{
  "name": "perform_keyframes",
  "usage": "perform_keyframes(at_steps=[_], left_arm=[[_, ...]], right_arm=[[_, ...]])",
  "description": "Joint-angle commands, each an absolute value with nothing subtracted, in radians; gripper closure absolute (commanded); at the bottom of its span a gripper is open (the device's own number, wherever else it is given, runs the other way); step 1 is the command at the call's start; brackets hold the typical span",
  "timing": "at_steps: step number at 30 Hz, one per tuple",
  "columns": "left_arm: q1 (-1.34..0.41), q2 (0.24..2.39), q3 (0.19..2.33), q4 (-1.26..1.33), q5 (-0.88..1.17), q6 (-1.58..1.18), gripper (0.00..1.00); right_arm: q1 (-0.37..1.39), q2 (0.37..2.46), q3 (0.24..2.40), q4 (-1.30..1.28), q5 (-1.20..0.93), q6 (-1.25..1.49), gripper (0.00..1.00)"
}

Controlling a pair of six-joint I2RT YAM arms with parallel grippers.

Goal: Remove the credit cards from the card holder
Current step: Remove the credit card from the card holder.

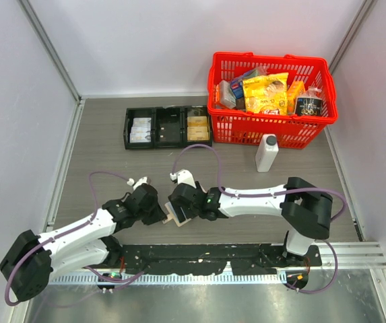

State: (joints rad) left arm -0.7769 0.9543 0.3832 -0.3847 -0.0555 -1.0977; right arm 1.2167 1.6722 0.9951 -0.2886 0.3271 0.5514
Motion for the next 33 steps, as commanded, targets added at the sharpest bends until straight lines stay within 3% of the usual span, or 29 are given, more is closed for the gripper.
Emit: perform_keyframes(at_steps=[1, 13, 21, 33], left_arm=[[-0.781, 0.928, 0.361, -0.331, -0.052, -1.124, 1.00], [-0.781, 0.908, 0.337, -0.328, -0.052, -1.132, 1.00], [-0.781, 0.874, 0.334, -0.373, -0.055, -1.124, 1.00], [-0.781, 0.862, 0.330, -0.394, -0.057, -1.114, 1.00]], right_arm=[[1.230, 1.722, 1.075, -0.279, 0.330, 0.540, 0.25], [1.258, 1.819, 1.138, -0.382, 0.420, 0.541, 0.25], [1.253, 1.779, 1.123, -0.390, 0.440, 0.543, 0.35], [1.197, 1.655, 1.049, -0.342, 0.365, 0.575, 0.34]])
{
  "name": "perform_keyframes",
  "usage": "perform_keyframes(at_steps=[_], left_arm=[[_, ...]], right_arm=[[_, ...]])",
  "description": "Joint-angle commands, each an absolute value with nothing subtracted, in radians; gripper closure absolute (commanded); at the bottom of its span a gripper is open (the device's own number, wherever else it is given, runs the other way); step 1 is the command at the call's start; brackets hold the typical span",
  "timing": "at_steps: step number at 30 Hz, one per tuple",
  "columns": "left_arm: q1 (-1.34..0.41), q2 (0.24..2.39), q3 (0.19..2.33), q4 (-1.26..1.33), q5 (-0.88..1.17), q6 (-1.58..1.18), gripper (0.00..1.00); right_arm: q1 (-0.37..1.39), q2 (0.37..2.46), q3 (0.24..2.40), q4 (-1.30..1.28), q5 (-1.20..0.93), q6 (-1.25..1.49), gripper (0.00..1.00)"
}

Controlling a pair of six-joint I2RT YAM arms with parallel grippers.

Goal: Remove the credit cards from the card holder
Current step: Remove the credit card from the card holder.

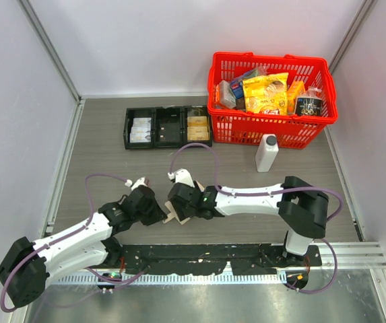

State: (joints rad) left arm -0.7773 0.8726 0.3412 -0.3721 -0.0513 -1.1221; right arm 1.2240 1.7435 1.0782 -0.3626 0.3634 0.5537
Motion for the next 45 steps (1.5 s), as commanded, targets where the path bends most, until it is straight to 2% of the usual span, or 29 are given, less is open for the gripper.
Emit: perform_keyframes(at_steps=[1, 13, 23, 34, 45], left_arm=[[-0.781, 0.865, 0.330, -0.393, -0.055, -1.114, 1.00], [-0.781, 0.881, 0.334, -0.380, -0.044, -1.109, 1.00], [-0.781, 0.881, 0.334, -0.379, -0.043, -1.108, 1.00], [-0.781, 0.873, 0.333, -0.379, -0.041, -1.106, 1.00], [-0.781, 0.851, 0.330, -0.397, -0.034, -1.103, 1.00]], right_arm=[[1.186, 1.649, 1.039, -0.333, 0.359, 0.575, 0.33], [1.170, 1.651, 1.008, -0.267, 0.255, 0.561, 0.24], [1.172, 1.684, 1.046, -0.270, 0.273, 0.538, 0.18], [1.201, 1.810, 1.147, -0.333, 0.339, 0.526, 0.16], [1.200, 1.807, 1.155, -0.408, 0.451, 0.537, 0.18]])
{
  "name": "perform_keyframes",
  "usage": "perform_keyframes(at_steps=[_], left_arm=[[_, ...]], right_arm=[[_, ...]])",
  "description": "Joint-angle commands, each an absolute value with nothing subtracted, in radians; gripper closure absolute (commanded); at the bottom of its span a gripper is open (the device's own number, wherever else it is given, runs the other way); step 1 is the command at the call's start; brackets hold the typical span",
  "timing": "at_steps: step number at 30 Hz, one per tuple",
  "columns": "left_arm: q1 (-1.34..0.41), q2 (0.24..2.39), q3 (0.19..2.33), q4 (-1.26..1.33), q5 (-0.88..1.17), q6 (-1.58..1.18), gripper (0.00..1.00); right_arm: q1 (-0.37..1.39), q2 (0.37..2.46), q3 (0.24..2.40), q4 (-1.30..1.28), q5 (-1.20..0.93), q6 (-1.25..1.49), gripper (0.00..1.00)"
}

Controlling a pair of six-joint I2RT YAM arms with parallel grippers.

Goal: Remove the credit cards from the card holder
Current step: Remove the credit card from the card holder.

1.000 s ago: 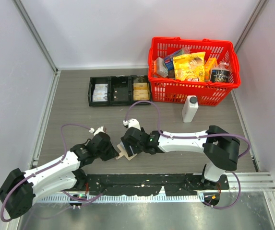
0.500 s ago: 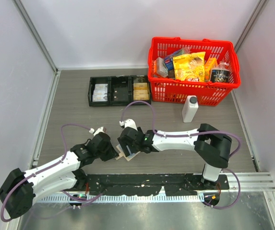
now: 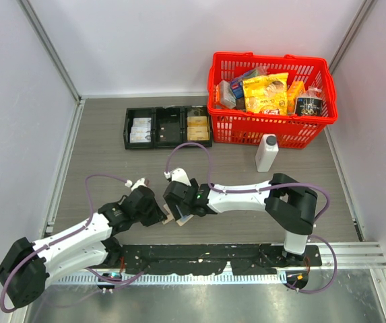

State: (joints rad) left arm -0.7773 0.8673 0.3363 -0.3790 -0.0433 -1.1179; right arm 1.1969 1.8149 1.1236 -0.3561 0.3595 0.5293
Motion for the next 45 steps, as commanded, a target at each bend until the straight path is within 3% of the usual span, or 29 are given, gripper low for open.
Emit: perform_keyframes(at_steps=[1, 12, 23, 32, 45], left_arm=[[-0.781, 0.853, 0.330, -0.396, -0.029, -1.103, 1.00], [-0.781, 0.841, 0.325, -0.410, -0.017, -1.098, 1.00], [-0.781, 0.825, 0.330, -0.423, -0.023, -1.098, 1.00], [-0.781, 0.816, 0.328, -0.425, -0.035, -1.104, 1.00], [-0.781, 0.818, 0.325, -0.422, -0.034, -1.111, 1.00]], right_arm=[[1.200, 1.802, 1.157, -0.413, 0.457, 0.537, 0.18], [1.198, 1.715, 1.170, -0.485, 0.594, 0.531, 0.27], [1.080, 1.658, 1.115, -0.537, 0.641, 0.574, 0.27], [1.164, 1.557, 1.022, -0.250, 0.381, 0.480, 0.17], [1.232, 1.733, 1.100, -0.239, 0.354, 0.448, 0.14]])
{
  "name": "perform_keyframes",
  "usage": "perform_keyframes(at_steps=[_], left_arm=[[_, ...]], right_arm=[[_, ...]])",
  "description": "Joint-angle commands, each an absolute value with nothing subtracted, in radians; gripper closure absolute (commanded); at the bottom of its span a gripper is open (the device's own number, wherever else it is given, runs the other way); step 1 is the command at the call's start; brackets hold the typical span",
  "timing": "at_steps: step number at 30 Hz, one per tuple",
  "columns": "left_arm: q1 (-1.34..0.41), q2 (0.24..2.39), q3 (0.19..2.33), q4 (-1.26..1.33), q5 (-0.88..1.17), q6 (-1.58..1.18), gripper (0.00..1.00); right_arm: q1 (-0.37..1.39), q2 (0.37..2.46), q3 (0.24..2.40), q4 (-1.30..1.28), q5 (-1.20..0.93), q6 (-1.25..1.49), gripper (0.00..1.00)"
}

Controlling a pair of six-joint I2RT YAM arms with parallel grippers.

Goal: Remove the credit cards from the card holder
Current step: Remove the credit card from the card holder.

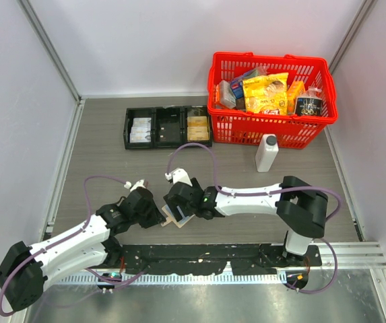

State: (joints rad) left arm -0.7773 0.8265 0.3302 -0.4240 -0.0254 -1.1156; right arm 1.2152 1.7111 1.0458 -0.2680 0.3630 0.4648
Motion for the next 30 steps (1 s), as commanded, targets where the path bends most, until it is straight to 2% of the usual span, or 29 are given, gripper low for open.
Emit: perform_keyframes(at_steps=[1, 20, 30], left_arm=[[-0.782, 0.819, 0.325, -0.420, -0.032, -1.112, 1.00], [-0.781, 0.805, 0.322, -0.423, -0.025, -1.112, 1.00], [-0.781, 0.795, 0.321, -0.440, -0.018, -1.108, 1.00]], right_arm=[[1.235, 1.743, 1.103, -0.241, 0.354, 0.446, 0.14], [1.247, 1.830, 1.140, -0.290, 0.388, 0.457, 0.14], [1.246, 1.792, 1.166, -0.405, 0.560, 0.483, 0.16]])
